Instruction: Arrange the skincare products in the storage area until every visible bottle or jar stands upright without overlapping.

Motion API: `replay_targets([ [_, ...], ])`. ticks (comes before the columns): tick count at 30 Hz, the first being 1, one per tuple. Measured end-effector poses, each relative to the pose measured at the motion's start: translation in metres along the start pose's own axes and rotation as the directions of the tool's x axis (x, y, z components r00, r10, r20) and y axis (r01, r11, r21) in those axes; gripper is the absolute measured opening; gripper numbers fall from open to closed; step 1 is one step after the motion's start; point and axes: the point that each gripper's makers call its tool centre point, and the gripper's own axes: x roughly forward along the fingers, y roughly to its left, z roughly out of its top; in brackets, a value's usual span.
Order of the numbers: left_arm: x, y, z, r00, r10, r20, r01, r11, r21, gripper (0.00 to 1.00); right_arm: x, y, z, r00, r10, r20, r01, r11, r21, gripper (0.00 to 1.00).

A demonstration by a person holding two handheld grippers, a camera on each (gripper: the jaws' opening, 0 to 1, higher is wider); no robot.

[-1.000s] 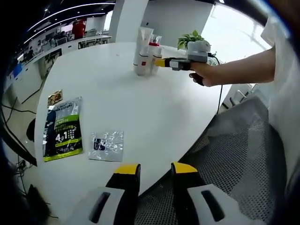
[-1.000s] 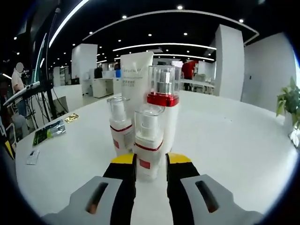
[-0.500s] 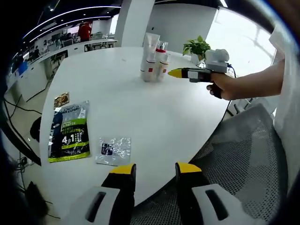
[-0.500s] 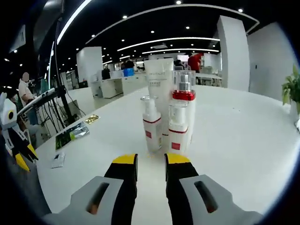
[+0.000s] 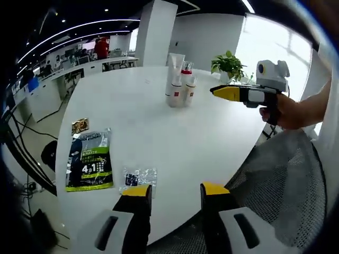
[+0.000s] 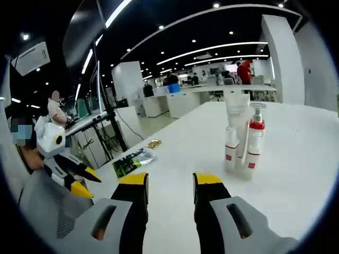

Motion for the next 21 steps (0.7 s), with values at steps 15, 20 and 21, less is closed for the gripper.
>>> replay_targets([
  [15,-0.002,0.085,0.036,0.975,0.203,0.087,-0.182,0.962,-0.203,0.77,-0.039,0.037,-0.006,0.997,0.044,-0.059,-0.052,0.989,-0.139,0.32],
  [20,0.020,0.132,0.043,0.956,0.278,0.097,-0.248,0.938,-0.243,0.95,-0.031,0.042,-0.022,0.990,0.037,-0.133,-0.069,0.967,-0.245,0.30],
  [21,0.025,0.140,0.037,0.952,0.298,0.064,-0.275,0.929,-0.246,0.98,-0.031,0.046,-0.025,0.988,0.051,-0.149,-0.090,0.958,-0.272,0.29],
])
